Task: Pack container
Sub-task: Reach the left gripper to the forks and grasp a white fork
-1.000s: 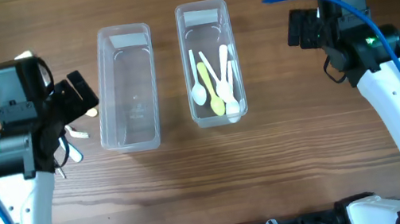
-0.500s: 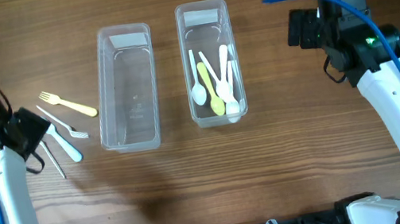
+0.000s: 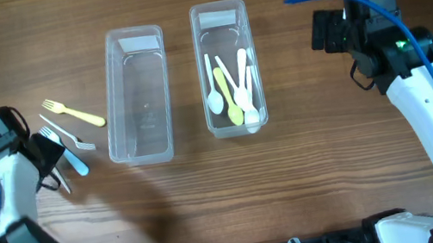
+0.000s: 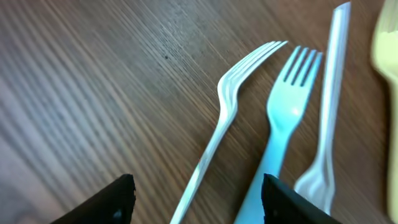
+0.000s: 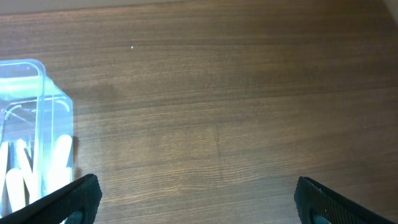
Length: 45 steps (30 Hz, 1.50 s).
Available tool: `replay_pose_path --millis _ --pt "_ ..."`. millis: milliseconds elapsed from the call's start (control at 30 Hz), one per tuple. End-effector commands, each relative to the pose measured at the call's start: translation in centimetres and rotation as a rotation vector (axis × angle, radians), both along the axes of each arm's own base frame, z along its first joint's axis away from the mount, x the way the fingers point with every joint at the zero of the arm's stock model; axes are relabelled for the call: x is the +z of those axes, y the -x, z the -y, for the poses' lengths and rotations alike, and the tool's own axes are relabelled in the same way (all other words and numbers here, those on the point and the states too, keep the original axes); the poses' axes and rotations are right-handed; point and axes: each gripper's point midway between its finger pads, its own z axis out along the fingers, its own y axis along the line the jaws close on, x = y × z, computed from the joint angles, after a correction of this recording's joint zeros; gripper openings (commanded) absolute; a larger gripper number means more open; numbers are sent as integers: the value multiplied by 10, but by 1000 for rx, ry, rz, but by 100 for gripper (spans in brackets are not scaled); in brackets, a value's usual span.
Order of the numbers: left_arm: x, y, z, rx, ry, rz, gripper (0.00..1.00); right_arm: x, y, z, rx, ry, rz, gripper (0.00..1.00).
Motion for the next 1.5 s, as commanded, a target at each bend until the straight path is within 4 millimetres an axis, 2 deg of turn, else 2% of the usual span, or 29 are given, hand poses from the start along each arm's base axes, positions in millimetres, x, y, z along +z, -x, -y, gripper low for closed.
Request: replay_pose_path --millis 0,133,267,300,400,667,767,933,967,1033,1067,1100,1167,1233,1333,1400,1433,1467 --pt "-29 1 -4 -14 8 -62 61 7 -2 4 -9 23 16 100" --pt "-39 -7 -8 -14 1 -50 62 7 -2 4 -9 23 16 100" --pt "-35 -19 -13 -14 -24 1 65 7 -2 4 -9 23 16 100" --pt "-34 -21 -15 -14 -29 11 62 7 -2 4 -9 23 16 100" --pt "-35 -21 -14 -14 -27 8 56 7 -2 4 -9 23 16 100" --pt "-41 -13 -10 -14 -9 -28 56 7 -2 4 -9 23 16 100" --pt "-50 -9 -9 -14 4 -55 51 7 -2 4 -9 23 16 100" --pt "-68 -4 -6 -14 27 -101 49 7 -2 4 -9 23 16 100" --pt "-69 -4 -6 -14 28 -103 45 7 -2 4 -9 23 16 100" --pt "-69 -2 -5 -15 32 -109 24 7 -2 4 -9 23 16 100" --pt "-69 0 -4 -15 35 -118 7 7 -2 4 -9 23 16 100" --pt "-69 4 -3 -15 42 -133 4 7 -2 4 -9 23 16 100" --pt "-68 6 -1 -15 46 -139 4 7 -2 4 -9 23 16 100" --pt "-58 4 -2 -14 36 -120 4 7 -2 4 -9 23 16 100" --pt "-25 -6 -7 -14 3 -51 4 7 -2 4 -9 23 16 100" --pt "14 -17 -12 -13 -39 34 4 7 -2 4 -9 23 16 100" --pt "45 -25 -12 -22 -63 118 4 7 -2 4 -9 23 16 100" --pt "68 -31 -9 -37 -67 194 4 7 -2 4 -9 23 16 100"
